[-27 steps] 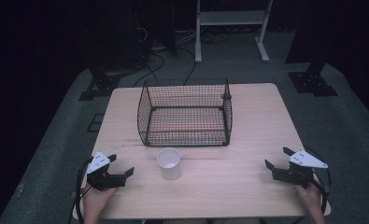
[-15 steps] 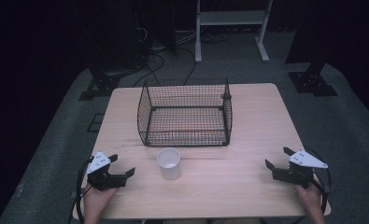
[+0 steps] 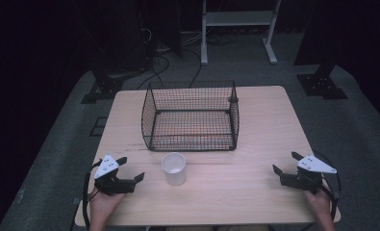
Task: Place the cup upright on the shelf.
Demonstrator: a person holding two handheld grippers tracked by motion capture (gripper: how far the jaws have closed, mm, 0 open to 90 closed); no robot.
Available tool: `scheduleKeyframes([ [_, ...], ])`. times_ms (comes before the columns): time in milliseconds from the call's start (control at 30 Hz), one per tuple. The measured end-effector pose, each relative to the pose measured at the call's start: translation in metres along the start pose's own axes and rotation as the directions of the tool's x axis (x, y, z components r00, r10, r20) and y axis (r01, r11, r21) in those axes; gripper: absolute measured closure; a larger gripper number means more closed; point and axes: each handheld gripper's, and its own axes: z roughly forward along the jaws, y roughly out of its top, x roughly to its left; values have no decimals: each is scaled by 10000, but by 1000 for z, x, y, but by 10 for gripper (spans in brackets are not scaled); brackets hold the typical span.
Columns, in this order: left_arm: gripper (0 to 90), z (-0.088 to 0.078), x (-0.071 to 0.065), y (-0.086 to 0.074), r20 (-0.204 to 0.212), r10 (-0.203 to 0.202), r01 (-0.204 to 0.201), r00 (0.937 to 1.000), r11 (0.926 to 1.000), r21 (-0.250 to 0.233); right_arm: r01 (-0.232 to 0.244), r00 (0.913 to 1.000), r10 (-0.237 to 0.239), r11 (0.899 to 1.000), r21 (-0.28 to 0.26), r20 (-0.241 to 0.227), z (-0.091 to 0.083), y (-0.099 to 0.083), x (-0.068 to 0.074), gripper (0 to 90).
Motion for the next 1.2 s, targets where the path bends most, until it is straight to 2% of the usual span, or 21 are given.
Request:
scheduleKeyframes([
  [200, 44, 1, -7, 9, 356, 237, -237, 9991, 9997, 9, -32, 10000, 32, 10000, 5, 12, 0, 0, 0, 131],
  [267, 38, 1, -9, 11, 666, 314, -312, 9973, 9995, -42, -20, 10000, 20, 10000, -3, 21, 0, 0, 0, 131],
  [433, 27, -2, -16, 16, 1053, 469, -477, 9933, 9989, 50, -45, 10000, 45, 10000, 19, 29, 0, 0, 0, 131],
  [567, 26, -5, -25, 21, 1177, 782, -795, 9900, 9968, 62, -31, 10000, 31, 10000, 35, 29, 0, 0, 0, 131],
  [833, 26, -2, -33, 28, 1572, 1016, -1058, 9823, 9942, 184, -46, 10000, 46, 10000, 44, 28, 0, 0, 0, 131],
  [1033, 26, 0, -40, 32, 1764, 1211, -1291, 9769, 9910, 349, 4, 10000, -5, 10000, 57, 46, 0, 0, 0, 131],
  [1200, 27, 1, -44, 34, 1871, 1296, -1376, 9738, 9900, 307, 13, 10000, -13, 10000, 54, 47, 0, 0, 0, 131],
])
